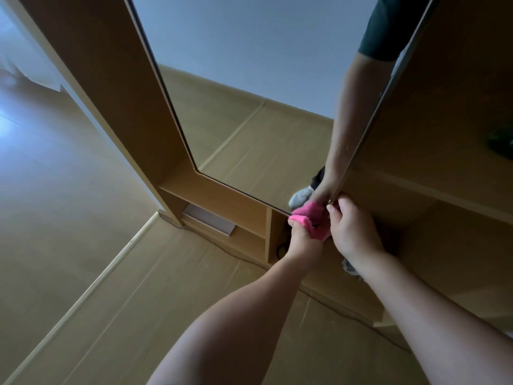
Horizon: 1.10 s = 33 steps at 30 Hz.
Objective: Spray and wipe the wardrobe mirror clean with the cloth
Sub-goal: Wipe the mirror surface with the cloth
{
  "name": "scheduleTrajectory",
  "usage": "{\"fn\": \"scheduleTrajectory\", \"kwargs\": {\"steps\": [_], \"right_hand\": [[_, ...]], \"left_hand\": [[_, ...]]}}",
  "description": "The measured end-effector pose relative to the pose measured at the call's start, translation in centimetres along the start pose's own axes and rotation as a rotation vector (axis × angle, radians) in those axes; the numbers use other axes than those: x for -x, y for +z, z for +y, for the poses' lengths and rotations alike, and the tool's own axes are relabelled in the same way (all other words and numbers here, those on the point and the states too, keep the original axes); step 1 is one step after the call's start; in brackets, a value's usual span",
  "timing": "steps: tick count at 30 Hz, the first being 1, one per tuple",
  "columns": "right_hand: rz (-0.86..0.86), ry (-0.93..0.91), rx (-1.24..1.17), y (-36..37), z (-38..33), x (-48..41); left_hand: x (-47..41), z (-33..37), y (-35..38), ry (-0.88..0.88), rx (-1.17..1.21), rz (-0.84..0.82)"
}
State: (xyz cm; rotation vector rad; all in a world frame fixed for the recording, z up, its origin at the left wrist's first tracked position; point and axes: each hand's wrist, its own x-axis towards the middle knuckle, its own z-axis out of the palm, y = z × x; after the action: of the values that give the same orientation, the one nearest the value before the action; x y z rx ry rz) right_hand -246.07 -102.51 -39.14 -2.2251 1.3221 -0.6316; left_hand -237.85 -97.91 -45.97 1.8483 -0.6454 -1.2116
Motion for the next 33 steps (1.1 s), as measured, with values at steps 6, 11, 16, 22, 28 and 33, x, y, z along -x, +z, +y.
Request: {"fn": "scheduleTrajectory", "kwargs": {"steps": [6,11,16,22,28,33], "right_hand": [[-0.03,0.01,0.003,-0.2,-0.2,0.0],[-0.094,0.046,-0.013,-0.7,-0.2,0.4],[-0.161,0.109,-0.041,-2.2,-1.3,2.1],[-0.246,-0.041,-0.047,-3.9,-8.3,4.0],[-0.208,-0.28,-0.148,-6.2,-18.6,3.5],[-0.104,-0.351,-0.244,-7.9,-26.7,3.0]], "left_hand": [[0.5,-0.6,0.1,0.022,0.023,-0.086],[1.4,-1.5,-1.9,-0.011,-0.082,-0.048],[4.1,-0.3,-7.2,-0.006,-0.084,-0.013],[9.1,5.0,-15.4,0.102,-0.087,-0.031],[14.5,12.1,-24.6,0.261,-0.146,-0.077],[18.4,17.5,-31.8,0.415,-0.152,-0.099]]}}
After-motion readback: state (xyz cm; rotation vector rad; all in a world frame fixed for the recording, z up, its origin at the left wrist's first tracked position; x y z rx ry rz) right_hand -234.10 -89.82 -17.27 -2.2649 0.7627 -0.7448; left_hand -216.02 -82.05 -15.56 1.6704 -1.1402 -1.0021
